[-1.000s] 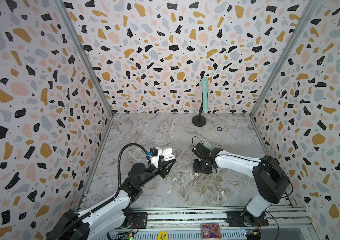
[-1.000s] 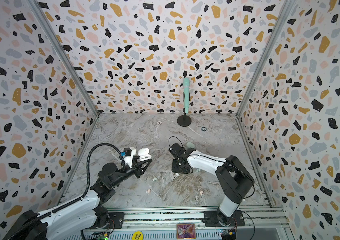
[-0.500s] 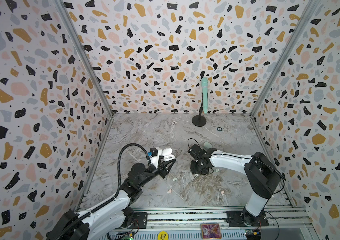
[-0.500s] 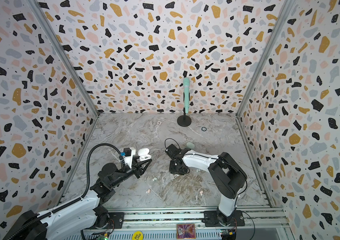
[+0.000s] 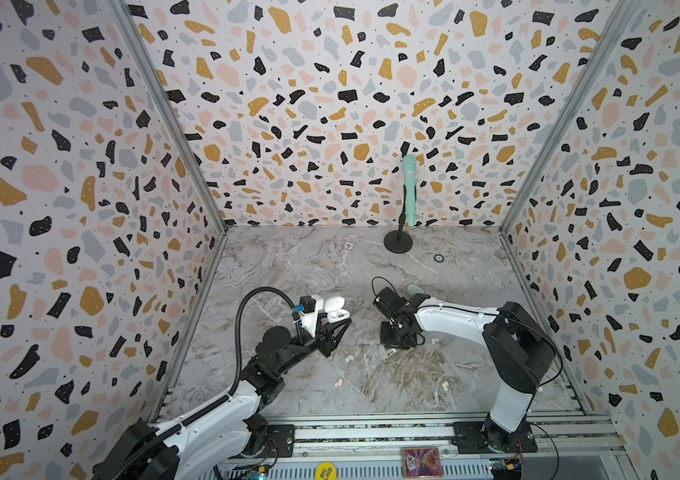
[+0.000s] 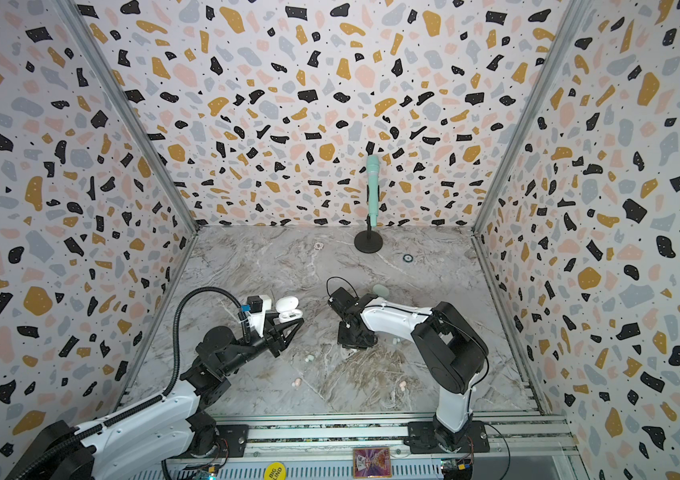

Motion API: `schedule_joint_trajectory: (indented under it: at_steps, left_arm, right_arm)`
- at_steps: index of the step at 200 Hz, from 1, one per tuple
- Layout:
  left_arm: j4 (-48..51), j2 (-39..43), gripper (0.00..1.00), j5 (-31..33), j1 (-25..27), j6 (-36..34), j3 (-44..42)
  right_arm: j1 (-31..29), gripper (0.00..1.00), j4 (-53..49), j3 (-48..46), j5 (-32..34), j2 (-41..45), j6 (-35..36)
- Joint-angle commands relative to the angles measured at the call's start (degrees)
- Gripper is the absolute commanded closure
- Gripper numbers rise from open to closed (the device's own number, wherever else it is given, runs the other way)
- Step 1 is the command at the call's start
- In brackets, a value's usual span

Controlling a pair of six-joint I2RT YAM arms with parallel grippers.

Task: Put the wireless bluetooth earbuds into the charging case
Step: 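Close the right gripper on a white earbud and lift it, then carry the white earbud to the case while the left gripper raises the case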

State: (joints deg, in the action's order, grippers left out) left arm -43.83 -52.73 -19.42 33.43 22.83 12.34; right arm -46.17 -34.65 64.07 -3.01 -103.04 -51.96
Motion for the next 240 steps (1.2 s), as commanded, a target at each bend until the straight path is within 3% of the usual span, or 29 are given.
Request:
schedule_joint_trajectory:
  at_steps: [1,75,127,166,240]
  left_arm:
    - [-4.0,0.5,0.86,-0.6,-0.4,0.1,-0.6]
    - [-2.9,-0.4,0.85,-1.7,-0.4,-0.8,0.3]
    - [-3.4,-3.3,0.85,-3.3,0.4,-1.6,2.0]
    - [-5.4,-8.7,0.85,-4.5,2.6,-3.4,4.9]
    - [-15.4,-19.4,0.83,-12.8,5.6,-4.7,11.7]
  right_arm:
    - [-0.7,0.76,-2.2,-0.1,-0.4,-2.0,0.9]
    - [-0.5,0.84,-1.3,-0.4,-0.2,-0.1,2.5]
    - [1.9,0.84,1.7,-2.8,-0.7,8.3,6.1]
    - [5.9,0.84,6.9,-6.4,-6.7,17.6,10.3]
    - [14.7,0.84,10.4,-6.6,-17.7,36.8,21.0]
